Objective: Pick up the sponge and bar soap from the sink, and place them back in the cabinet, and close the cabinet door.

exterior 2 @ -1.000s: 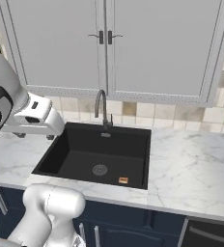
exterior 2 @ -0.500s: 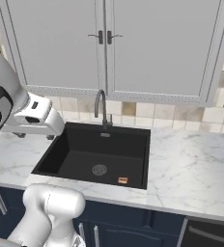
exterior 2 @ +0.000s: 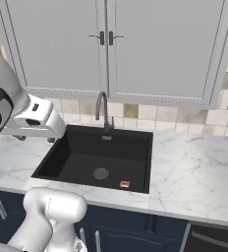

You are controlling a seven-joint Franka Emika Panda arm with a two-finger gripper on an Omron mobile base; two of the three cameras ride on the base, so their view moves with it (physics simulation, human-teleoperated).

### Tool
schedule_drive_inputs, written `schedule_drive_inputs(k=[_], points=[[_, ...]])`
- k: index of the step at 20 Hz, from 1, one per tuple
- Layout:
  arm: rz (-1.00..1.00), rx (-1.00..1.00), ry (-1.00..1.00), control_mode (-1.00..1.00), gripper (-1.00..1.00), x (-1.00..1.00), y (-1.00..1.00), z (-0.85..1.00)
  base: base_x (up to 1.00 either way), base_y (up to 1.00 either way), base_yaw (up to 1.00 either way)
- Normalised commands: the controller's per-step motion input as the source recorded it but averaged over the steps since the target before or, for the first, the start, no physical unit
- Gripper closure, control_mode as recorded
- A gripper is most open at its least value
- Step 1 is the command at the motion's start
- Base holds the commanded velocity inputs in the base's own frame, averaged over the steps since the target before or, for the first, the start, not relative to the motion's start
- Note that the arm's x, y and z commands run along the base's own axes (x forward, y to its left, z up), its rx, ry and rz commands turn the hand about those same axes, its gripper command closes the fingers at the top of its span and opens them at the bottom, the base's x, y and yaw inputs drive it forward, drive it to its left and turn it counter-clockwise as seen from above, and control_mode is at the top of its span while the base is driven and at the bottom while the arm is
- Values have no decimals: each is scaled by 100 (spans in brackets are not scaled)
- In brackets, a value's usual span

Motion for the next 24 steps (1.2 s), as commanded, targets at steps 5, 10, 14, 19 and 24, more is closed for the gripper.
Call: schedule_drive_inputs(k=[5,10,14,19,24], points=[[0,0,0,-100,-100,36,-11,0,0,0,0],[0,0,0,-100,-100,41,-20,-1,0,0,0],[0,0,0,-100,-100,33,-16,-5,0,0,0],[0,0,0,-100,-100,33,-9,-1,0,0,0],[0,0,0,-100,-100,20,-7,-5,0,0,0]])
